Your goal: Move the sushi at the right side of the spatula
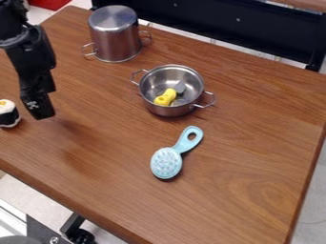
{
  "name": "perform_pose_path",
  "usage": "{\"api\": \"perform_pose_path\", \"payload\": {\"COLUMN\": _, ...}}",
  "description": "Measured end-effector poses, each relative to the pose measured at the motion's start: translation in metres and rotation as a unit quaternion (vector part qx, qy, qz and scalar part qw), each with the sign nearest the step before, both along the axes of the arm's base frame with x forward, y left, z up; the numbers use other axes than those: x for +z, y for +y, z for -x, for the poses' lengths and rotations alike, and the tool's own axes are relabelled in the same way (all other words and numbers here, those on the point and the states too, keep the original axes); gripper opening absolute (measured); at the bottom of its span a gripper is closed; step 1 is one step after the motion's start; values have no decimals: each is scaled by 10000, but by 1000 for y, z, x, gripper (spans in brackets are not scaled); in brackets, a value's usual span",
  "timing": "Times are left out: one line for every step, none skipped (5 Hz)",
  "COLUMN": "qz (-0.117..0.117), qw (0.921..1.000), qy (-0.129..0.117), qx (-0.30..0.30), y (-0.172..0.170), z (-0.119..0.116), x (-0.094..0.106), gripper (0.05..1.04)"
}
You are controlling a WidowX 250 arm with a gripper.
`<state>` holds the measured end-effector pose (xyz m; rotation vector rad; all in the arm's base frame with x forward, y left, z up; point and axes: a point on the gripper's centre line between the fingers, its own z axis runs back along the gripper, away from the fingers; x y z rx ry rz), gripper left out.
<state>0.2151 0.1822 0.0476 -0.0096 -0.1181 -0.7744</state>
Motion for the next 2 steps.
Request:
{"api": "perform_pose_path", "payload": {"qz": 1, "qw": 9998, "qy": -55, "qx": -213, "y": 25, "z": 1, "x": -1, "gripper": 999}}
{"api": "perform_pose_path", "payload": {"qz": -71, "qw": 9985, "qy": 100, "qx": -530, "y": 49, "z": 3, "x": 1, "gripper": 999}}
